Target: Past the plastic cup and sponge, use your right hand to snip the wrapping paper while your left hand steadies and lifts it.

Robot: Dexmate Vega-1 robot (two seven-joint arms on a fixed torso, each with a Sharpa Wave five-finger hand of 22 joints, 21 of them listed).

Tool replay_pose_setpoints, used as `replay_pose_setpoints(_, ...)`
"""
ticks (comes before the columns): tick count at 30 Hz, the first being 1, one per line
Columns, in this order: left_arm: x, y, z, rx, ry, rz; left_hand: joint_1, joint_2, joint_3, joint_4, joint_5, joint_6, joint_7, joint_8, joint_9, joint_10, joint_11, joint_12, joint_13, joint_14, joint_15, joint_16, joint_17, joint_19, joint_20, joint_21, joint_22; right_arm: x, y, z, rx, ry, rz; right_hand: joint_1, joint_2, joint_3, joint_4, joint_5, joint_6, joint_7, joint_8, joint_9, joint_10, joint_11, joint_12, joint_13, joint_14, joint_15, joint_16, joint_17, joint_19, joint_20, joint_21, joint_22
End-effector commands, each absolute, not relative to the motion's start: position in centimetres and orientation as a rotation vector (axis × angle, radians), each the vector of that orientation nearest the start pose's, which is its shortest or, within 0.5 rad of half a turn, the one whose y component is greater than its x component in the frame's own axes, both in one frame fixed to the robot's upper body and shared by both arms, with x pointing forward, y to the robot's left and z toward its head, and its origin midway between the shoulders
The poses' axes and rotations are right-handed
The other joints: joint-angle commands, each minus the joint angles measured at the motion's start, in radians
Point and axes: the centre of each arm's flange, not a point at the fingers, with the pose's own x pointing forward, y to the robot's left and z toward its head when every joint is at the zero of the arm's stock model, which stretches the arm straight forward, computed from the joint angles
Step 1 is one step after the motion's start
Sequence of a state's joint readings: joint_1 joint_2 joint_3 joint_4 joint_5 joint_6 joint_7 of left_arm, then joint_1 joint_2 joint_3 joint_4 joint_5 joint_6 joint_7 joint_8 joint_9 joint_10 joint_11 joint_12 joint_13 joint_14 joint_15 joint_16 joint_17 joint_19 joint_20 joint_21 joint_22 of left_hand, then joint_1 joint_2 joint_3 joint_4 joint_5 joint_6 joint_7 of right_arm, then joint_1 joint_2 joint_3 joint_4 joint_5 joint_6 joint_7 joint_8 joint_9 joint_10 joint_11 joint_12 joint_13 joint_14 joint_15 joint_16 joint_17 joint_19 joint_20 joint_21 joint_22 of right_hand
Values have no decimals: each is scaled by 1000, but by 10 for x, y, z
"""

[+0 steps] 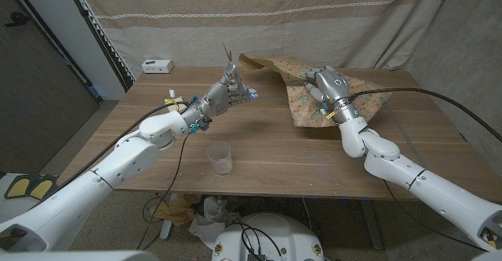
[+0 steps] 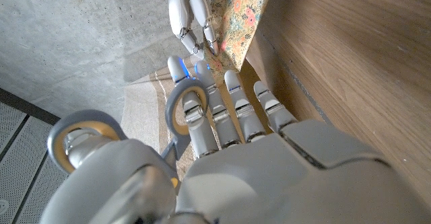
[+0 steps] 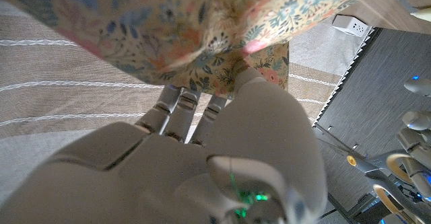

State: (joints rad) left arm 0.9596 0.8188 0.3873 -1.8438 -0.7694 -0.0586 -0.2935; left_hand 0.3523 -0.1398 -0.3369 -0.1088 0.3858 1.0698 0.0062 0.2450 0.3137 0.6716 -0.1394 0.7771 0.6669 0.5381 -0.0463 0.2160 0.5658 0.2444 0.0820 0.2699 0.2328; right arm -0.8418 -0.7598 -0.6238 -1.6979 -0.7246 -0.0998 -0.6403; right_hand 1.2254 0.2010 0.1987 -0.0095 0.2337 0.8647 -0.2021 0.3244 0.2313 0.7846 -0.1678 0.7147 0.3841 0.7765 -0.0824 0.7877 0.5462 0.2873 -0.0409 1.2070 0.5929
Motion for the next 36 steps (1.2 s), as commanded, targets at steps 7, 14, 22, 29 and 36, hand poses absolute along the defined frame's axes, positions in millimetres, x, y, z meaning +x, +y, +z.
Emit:
replay_pose_setpoints(7,543,214,17,258,-536,-754,3,-4,-1,7,10,-15,38,11,7,31,-22,9,5,10,-78,4,-1,-1,2,7,-1,558,-234,27,-1356,-1120,-488,0,-7,-6,2,7,12,2,-13,5,35,-26,-7,71,-6,-153,2,-6,-16,-158,27,-1)
replay_pose_setpoints(14,546,213,17,263,-520,-769,3,-4,-1,7,10,-8,39,14,9,37,-22,15,6,12,-80,4,-2,-1,2,7,-1,555,-237,31,-1364,-1133,-500,-1,-7,-8,2,8,13,0,-18,6,38,-27,-10,71,-6,-153,2,-10,-22,-158,40,-3)
replay_pose_setpoints(22,549,210,15,262,-491,-798,4,-5,-1,7,11,10,43,20,11,79,-8,26,-11,20,-81,6,-2,-2,1,8,-1,551,-242,32,-1362,-1157,-528,-5,-6,-16,6,11,14,-4,-30,19,31,-27,-18,85,-10,-153,-1,-24,-52,-157,81,-17)
replay_pose_setpoints(29,553,202,17,275,-475,-854,5,-6,-1,7,11,8,47,19,11,72,-7,25,-13,22,-81,6,-2,-3,1,8,-1,552,-248,28,-1355,-1221,-595,-6,-7,-21,8,15,25,-7,-47,20,43,-29,-35,83,-6,-153,2,-39,-72,-156,136,-40)
replay_pose_setpoints(36,556,192,18,282,-467,-901,5,-6,-2,7,12,3,45,17,12,69,-11,27,-14,22,-80,6,-2,-2,1,8,-1,552,-250,24,-1342,-1204,-609,-5,-10,-28,6,20,38,-9,-61,18,61,-28,-47,78,6,-153,9,-51,-81,-155,183,-64)
